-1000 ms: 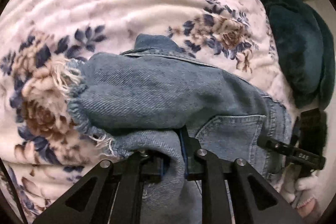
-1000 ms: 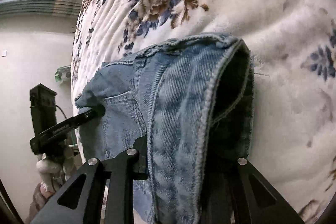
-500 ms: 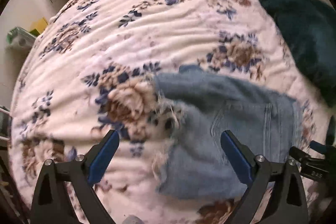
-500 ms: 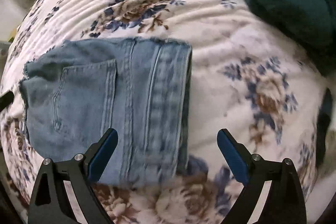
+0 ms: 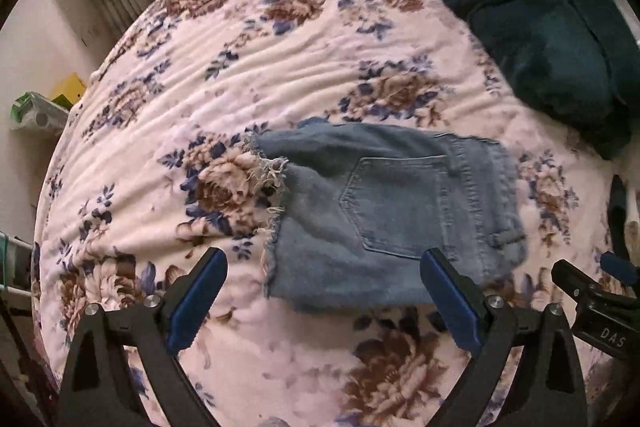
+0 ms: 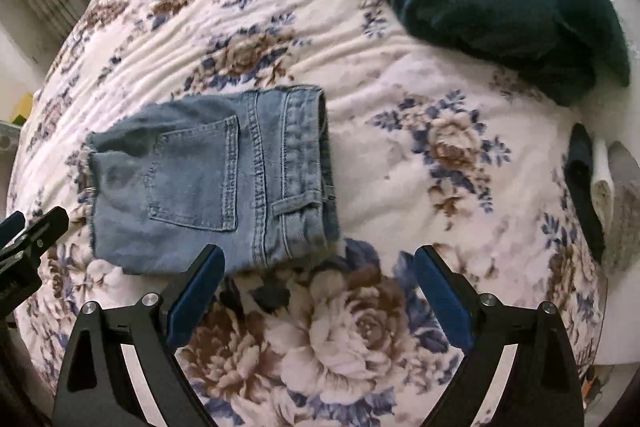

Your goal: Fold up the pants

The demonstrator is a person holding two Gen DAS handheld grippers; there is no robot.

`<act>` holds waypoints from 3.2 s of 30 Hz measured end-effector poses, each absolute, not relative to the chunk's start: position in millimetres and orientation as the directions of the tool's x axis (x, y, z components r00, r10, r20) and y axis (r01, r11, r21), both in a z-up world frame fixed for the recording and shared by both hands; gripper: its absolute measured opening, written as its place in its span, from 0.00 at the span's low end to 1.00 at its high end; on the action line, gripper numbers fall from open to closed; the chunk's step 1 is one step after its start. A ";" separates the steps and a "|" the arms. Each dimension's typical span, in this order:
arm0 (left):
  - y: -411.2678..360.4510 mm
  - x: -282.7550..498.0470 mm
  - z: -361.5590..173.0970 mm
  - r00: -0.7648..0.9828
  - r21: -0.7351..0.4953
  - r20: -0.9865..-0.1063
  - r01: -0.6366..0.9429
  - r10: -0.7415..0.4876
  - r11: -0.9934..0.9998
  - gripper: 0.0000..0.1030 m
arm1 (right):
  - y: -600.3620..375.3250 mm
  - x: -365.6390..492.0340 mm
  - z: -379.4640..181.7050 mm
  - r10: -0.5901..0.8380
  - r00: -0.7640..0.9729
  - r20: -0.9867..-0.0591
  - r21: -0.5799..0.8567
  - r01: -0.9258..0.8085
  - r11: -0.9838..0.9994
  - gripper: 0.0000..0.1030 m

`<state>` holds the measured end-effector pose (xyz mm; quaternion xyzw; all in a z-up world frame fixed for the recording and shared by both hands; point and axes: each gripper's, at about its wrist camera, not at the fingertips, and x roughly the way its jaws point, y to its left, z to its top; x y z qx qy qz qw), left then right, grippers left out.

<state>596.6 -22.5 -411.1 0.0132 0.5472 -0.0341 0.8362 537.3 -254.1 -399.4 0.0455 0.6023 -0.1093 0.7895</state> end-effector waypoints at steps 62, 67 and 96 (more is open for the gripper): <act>4.2 159.6 -20.1 0.798 -0.016 -0.601 0.033 -0.036 0.999 1.00 | -189.3 56.4 107.0 -0.123 0.758 -0.640 -0.010 0.152 0.988 0.95; 2.9 183.0 -32.9 0.793 0.015 -0.609 0.002 0.007 1.000 1.00 | -188.0 87.2 95.2 -0.155 0.761 -0.630 -0.031 0.175 0.984 0.96; 7.6 231.0 -60.4 0.754 0.060 -0.654 -0.029 0.061 0.998 1.00 | -176.0 171.1 33.5 -0.169 0.689 -0.705 -0.059 0.181 0.982 0.96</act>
